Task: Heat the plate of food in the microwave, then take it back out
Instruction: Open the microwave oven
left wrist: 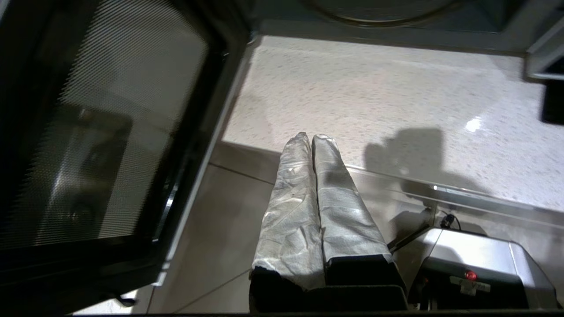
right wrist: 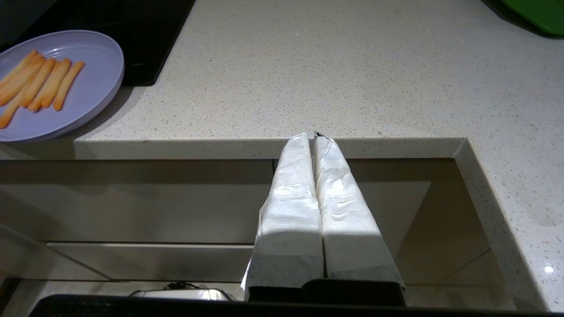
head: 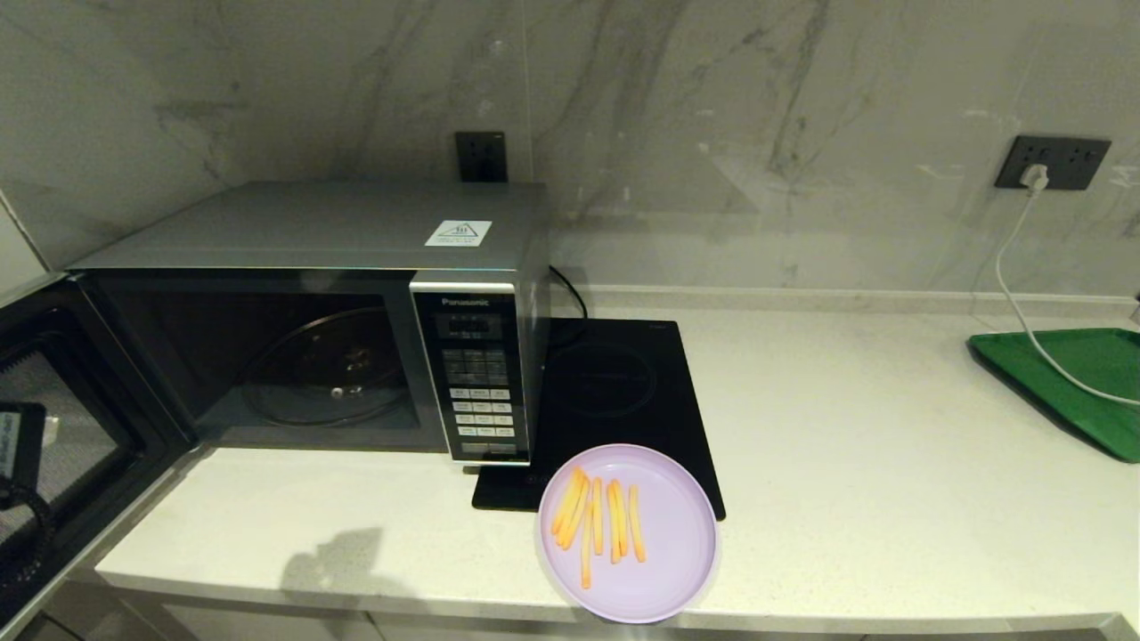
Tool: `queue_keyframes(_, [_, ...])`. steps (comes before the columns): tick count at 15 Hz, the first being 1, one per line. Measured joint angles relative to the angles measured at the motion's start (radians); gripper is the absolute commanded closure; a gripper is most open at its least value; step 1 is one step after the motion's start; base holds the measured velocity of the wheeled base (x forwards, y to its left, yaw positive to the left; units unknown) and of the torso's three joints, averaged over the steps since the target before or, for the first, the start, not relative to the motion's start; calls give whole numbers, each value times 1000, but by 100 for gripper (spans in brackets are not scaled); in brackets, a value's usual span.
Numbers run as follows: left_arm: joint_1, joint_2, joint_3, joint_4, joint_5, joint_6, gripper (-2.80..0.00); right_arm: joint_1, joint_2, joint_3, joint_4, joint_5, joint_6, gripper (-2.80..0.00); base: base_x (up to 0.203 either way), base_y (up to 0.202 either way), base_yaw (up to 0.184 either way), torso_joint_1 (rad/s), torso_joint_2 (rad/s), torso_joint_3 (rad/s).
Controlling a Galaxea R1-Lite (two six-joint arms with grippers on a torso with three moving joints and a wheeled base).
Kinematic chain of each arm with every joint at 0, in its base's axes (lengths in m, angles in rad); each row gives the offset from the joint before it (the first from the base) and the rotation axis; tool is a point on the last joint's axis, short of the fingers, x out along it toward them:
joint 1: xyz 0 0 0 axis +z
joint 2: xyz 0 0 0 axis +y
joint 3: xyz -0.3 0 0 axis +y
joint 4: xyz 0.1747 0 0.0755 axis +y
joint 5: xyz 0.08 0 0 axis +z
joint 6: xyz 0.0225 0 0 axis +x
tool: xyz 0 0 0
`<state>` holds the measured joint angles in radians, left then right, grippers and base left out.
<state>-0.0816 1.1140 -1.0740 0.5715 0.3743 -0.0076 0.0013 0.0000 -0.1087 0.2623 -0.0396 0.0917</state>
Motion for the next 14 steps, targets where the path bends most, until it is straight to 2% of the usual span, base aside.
queue_keyframes(2, [98, 10, 0, -4, -32, -1, 0, 0, 0, 0, 0, 0, 0, 0, 0, 0, 0, 0, 0, 0])
queue_keyframes(6, [320, 45, -1, -21, -159, 2, 0, 0, 0, 0, 0, 0, 0, 0, 0, 0, 0, 0, 0, 0])
queue_keyframes(8, [373, 64, -2, -47, -178, 2, 0, 0, 0, 0, 0, 0, 0, 0, 0, 0, 0, 0, 0, 0])
queue_keyframes(14, [463, 115, -1, -148, -178, 7, 0, 0, 0, 0, 0, 0, 0, 0, 0, 0, 0, 0, 0, 0])
